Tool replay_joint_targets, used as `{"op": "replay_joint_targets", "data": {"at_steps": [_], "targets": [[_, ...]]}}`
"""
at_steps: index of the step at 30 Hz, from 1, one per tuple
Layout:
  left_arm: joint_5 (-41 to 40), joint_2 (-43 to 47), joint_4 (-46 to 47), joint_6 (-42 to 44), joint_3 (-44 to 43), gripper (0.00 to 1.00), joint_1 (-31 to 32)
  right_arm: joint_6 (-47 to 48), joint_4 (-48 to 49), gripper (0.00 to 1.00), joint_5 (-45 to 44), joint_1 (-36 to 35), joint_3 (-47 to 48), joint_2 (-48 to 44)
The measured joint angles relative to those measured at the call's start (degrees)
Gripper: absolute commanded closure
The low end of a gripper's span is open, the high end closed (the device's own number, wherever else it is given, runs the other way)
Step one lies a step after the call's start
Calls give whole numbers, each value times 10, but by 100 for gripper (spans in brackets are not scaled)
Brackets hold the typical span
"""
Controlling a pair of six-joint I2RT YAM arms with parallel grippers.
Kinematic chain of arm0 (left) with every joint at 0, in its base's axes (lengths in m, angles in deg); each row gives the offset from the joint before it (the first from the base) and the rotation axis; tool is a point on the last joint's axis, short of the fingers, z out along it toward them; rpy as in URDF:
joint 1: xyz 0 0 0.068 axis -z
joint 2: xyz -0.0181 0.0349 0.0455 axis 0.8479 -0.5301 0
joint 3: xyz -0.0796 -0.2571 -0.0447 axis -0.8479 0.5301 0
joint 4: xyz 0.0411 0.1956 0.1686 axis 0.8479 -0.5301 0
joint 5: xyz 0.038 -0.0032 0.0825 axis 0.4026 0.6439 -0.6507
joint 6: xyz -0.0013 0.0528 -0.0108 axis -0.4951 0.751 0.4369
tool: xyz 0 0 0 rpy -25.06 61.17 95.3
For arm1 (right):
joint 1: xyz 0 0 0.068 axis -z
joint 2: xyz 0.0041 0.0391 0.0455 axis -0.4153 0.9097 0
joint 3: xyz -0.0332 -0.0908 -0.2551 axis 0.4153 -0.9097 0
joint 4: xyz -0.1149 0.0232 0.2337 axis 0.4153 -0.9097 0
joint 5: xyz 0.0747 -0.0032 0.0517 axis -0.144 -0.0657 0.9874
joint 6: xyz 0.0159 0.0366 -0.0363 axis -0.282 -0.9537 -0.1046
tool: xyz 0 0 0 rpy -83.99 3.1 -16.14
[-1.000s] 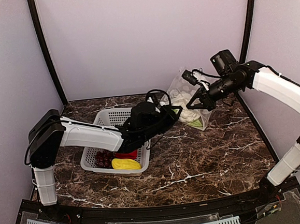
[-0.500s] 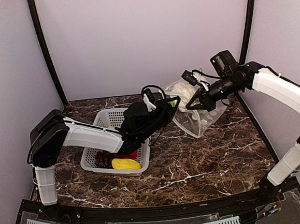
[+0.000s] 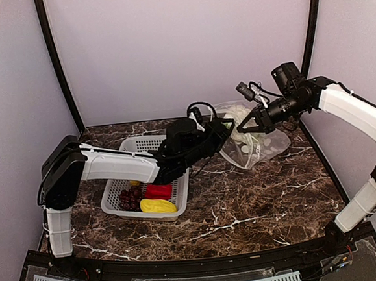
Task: Place the food in the zip-top bag and seal the zipper
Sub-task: Place the fake vegetable in the zipper food storage bag, then adjust the zipper food storage bag at the center of the board.
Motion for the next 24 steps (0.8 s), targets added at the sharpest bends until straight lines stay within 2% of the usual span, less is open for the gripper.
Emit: {"op": "replay_joint_targets", "data": {"at_steps": [2,7,11,18,21,24], "targets": [[9,0,-23,4,-11,27,0,-10,5,100,10,20,0,6],[30,0,-50,20,-21,13,0,-30,19,100,21,56,-1,30],[57,0,-49,32,-26,13,1,-43,32,100,15,68,-6,44],[139,10,-49,82,-42,17,5,-50,44,100,-37,80,-4,68],[154,57,-79,130,-13,17,5,-47,38,100,-67,88,17,77],[139,148,-156,197,25,18,5,-40,30,100,-130,92,63,78]]}}
